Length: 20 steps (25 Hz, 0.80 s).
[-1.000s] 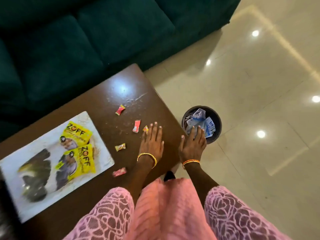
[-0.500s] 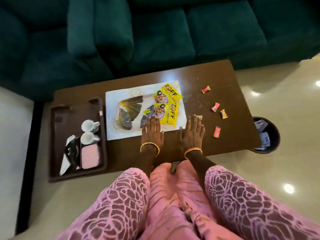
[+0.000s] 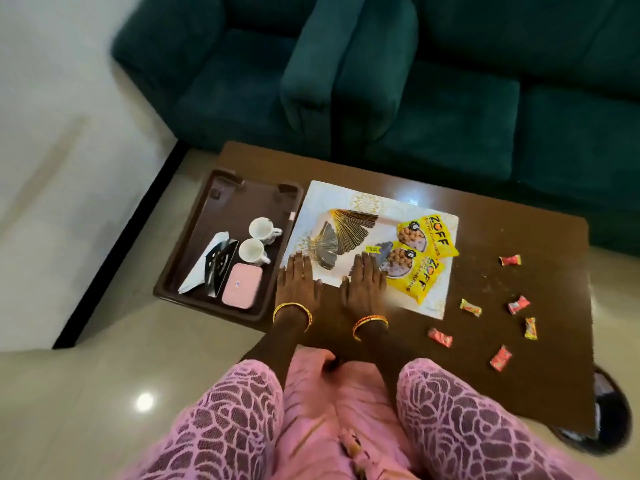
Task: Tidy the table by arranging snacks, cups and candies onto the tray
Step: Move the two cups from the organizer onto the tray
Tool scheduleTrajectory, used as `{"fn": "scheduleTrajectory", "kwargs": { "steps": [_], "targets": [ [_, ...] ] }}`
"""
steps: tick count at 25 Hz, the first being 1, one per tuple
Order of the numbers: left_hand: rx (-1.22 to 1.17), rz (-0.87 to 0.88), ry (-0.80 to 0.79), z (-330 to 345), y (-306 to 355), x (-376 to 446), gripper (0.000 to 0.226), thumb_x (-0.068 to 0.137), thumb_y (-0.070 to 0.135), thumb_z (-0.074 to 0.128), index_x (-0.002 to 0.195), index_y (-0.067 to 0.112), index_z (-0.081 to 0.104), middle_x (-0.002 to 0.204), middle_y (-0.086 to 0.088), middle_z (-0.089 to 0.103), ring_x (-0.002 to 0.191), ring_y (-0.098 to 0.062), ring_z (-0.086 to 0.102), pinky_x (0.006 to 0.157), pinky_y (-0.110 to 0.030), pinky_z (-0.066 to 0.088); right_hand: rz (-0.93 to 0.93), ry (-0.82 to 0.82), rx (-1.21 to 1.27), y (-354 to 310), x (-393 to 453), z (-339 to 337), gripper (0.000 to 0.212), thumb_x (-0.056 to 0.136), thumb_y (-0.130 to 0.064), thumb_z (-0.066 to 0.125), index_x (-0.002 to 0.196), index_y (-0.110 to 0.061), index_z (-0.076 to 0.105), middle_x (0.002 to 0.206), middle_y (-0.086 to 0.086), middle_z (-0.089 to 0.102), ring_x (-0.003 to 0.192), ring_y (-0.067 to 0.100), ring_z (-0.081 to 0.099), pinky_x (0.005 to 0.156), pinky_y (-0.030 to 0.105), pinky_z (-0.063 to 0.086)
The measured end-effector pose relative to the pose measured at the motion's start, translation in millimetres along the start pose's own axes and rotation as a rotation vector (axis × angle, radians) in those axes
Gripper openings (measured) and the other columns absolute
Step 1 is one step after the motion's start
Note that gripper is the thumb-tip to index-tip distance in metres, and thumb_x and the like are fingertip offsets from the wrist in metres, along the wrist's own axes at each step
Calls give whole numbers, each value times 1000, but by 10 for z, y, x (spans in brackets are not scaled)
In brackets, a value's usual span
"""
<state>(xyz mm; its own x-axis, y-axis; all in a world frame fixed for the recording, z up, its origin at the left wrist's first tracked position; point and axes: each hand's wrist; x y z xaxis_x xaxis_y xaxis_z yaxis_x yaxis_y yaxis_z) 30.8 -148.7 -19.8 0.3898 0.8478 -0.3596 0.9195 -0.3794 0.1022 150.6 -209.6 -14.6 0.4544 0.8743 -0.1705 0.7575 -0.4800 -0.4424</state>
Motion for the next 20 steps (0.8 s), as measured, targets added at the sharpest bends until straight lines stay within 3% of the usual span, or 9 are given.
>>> {"fn": "scheduleTrajectory", "kwargs": {
  "steps": [3,5,6,8,13,17,20],
  "targets": [
    [-310,-304,68,10,-217,29,51,95,31,38,139,6,35,140,-20,46,130,-36,42,107,-45,34,-74,-150,-18,-210,206,116,49,88,-18,46,133,-2,41,143,22,38,133,36,36,107,50,36],
    [-730,-636,37,11,-412,173,40,95,26,40,122,0,53,117,-22,63,105,-39,59,88,-44,47,-109,-214,-24,-397,401,213,40,89,-17,45,127,-3,46,140,21,40,125,37,41,99,48,43],
    [-971,-789,-7,8,-535,266,37,95,24,40,113,-3,58,101,-20,68,85,-37,64,74,-41,51,-125,-232,-15,-510,515,263,36,90,-15,45,123,-2,50,135,21,44,120,38,45,95,47,45],
    [-1347,-981,-116,23,-762,440,35,95,23,39,101,-4,61,73,-11,64,54,-25,55,50,-30,45,-127,-238,30,-730,735,365,27,90,-12,46,111,0,57,122,22,53,109,39,53,88,45,49],
    [-1604,-1137,-287,147,-1080,904,31,94,32,44,92,4,57,66,-4,58,52,-16,47,48,-25,40,-14,-287,125,-1180,1325,702,22,89,-13,51,98,-2,67,103,25,67,93,39,62,83,39,51],
    [-1810,-1261,-411,198,-1128,1138,40,94,44,44,103,7,56,77,-4,62,59,-14,50,50,-23,40,119,-318,176,-1387,1712,979,22,88,-14,54,99,-3,69,104,23,70,96,40,63,87,39,50],
    [-1973,-1359,-431,200,-1130,1266,36,95,41,45,105,7,51,86,-5,64,58,-13,48,49,-21,38,234,-369,190,-1450,1915,1199,24,88,-18,54,101,-4,68,105,23,70,98,41,63,90,41,52]
  ]
}}
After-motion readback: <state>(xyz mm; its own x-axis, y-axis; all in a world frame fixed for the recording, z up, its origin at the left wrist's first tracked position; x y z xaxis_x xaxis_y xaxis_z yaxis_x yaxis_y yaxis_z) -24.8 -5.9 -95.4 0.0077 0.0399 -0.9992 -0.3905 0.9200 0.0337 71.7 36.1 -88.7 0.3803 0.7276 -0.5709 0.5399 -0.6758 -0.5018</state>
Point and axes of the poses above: each hand's wrist, its own x-axis towards the middle knuckle, its own z-axis out of the palm, y = z × x
